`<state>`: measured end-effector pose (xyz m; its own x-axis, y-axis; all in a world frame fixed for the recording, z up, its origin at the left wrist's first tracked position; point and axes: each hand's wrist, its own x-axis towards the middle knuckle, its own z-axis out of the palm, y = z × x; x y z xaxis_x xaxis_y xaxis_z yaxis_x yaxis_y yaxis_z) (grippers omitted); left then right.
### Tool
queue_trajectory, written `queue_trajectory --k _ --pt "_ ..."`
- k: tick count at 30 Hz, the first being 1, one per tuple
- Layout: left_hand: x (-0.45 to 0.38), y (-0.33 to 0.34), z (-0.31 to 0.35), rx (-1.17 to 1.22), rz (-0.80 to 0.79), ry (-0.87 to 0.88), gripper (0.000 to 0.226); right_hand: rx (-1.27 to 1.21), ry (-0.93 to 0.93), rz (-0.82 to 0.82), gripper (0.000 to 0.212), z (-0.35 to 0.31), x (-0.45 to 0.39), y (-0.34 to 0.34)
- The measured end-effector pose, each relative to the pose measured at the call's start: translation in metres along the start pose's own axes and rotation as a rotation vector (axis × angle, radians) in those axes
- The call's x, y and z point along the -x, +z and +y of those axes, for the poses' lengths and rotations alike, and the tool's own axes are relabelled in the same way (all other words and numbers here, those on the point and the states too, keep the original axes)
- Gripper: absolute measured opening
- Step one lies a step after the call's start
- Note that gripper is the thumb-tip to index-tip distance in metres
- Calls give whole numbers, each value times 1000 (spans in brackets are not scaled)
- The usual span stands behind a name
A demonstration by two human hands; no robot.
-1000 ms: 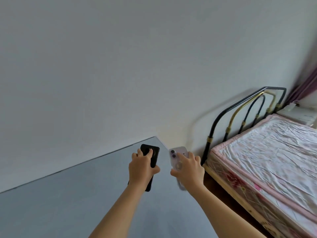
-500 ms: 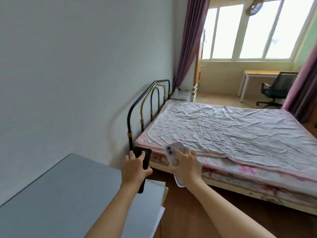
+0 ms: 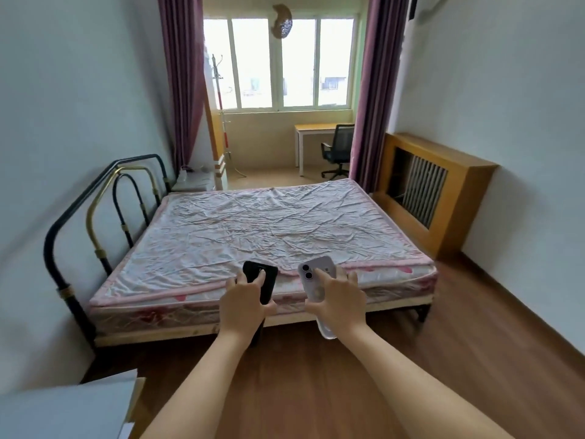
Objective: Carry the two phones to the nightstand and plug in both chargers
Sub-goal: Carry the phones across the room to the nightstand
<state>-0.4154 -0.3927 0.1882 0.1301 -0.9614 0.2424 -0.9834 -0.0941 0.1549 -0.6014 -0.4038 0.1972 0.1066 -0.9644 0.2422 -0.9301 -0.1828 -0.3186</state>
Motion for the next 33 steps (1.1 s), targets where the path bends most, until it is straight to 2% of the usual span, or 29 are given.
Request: queue_trajectory --k 9,22,33 --pt "-11 32 189 53 -81 233 73 67 246 86 68 179 24 -67" --pt "-12 65 387 112 -154 550 74 101 523 201 70 326 71 -129" --pt "-66 109 556 162 -147 800 76 169 777 289 72 465 46 -170"
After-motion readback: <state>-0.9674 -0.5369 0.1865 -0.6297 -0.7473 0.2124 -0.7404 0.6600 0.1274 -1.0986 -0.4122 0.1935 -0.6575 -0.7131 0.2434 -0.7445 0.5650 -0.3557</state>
